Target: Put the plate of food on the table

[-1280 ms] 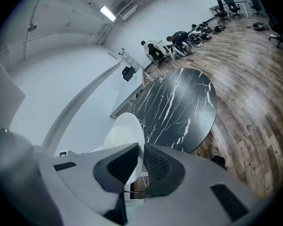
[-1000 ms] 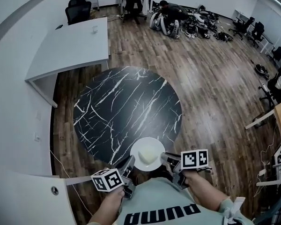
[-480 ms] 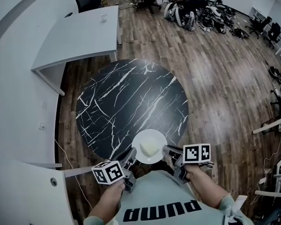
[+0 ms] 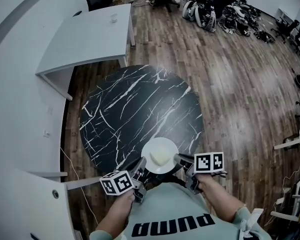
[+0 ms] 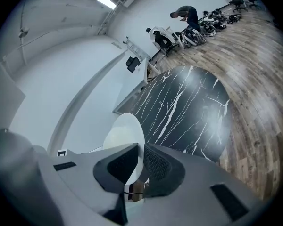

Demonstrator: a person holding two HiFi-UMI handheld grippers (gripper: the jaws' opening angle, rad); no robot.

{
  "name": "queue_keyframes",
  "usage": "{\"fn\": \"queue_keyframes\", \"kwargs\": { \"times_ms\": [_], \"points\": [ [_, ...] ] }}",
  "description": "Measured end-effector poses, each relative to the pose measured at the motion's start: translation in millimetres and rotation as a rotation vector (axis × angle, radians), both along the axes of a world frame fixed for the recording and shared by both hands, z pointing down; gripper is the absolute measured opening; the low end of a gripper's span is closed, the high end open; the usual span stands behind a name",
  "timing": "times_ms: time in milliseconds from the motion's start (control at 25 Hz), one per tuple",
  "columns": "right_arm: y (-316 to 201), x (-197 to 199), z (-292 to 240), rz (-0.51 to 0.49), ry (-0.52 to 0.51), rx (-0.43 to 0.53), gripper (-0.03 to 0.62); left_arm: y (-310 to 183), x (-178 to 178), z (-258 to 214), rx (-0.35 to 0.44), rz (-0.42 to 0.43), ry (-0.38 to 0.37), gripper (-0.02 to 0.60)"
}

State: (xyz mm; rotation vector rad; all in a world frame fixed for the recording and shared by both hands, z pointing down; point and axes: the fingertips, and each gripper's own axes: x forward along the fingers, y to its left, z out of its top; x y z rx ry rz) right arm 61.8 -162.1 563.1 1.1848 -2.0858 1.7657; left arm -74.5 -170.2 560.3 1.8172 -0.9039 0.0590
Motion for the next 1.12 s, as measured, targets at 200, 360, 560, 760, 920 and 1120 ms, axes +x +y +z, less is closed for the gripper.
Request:
{"fn": "queue_keyframes", "kwargs": {
  "times_ms": [200, 360, 560, 760, 920, 1120],
  "points": [
    [-18.2, 10.8, 17.2, -0.037, 0.004, -0.013, 0.04, -13.5, 10.8, 17.2, -0.018, -0.033, -0.022, 0.034],
    [-30.9, 18.9, 31.9, -0.065, 0.002, -0.031, 0.04, -21.5, 18.7, 32.7, -0.038, -0.067, -0.03, 0.034],
    [-44.9, 25.0, 52.0, -0.094, 0.003, -0.041, 0.04, -32.6, 24.1, 50.4, -0.042, -0.113, -0.046, 0.035],
    [-55.6, 27.4, 78.1, -0.118, 0.009, -0.051, 0.04, -39.1, 26.0, 77.5, -0.056, -0.135, -0.062, 0.035],
    [-61.4, 26.7, 94.9, -0.134, 0.02, -0.06, 0.04, -44.0, 26.1, 97.3, -0.061, -0.145, -0.092, 0.04],
    [-65.1, 25.6, 112.8, -0.147, 0.025, -0.076, 0.04, -47.6, 24.8, 111.5, -0.061, -0.162, -0.112, 0.04]
  ]
}}
